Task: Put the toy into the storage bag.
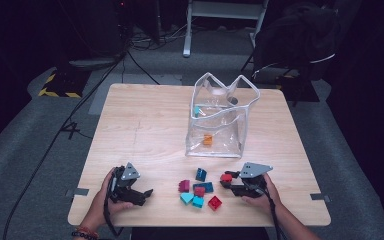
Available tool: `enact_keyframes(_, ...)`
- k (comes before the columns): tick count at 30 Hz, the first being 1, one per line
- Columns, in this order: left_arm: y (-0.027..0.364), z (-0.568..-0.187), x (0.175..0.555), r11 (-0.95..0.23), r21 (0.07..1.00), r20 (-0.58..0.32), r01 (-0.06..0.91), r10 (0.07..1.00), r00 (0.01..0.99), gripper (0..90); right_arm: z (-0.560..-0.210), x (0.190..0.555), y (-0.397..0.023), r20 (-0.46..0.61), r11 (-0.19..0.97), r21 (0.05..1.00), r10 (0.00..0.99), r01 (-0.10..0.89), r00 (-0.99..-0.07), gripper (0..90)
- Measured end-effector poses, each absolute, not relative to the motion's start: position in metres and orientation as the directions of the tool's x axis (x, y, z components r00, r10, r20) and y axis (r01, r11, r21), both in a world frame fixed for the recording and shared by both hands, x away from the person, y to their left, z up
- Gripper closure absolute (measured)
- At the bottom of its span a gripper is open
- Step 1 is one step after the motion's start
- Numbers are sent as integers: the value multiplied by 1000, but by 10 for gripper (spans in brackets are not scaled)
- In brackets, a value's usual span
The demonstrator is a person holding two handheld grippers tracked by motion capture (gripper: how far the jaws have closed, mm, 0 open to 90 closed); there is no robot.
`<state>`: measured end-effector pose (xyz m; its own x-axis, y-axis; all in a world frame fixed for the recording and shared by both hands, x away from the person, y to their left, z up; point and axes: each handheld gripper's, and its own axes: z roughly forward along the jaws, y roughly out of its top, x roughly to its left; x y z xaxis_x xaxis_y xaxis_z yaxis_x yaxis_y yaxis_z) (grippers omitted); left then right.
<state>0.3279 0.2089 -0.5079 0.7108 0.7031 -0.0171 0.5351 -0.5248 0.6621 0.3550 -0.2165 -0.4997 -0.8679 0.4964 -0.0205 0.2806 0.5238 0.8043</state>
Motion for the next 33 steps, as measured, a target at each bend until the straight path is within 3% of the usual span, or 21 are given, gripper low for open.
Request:
enact_keyframes(13,209,-508,328,-520,662,-19,539,708,706,20,-477,362,-245,-27,447,847,577,288,-816,567)
enact_keyframes(33,209,-508,328,-521,662,-17,540,709,705,19,-413,386,-277,-58,333,910,692,247,-719,567)
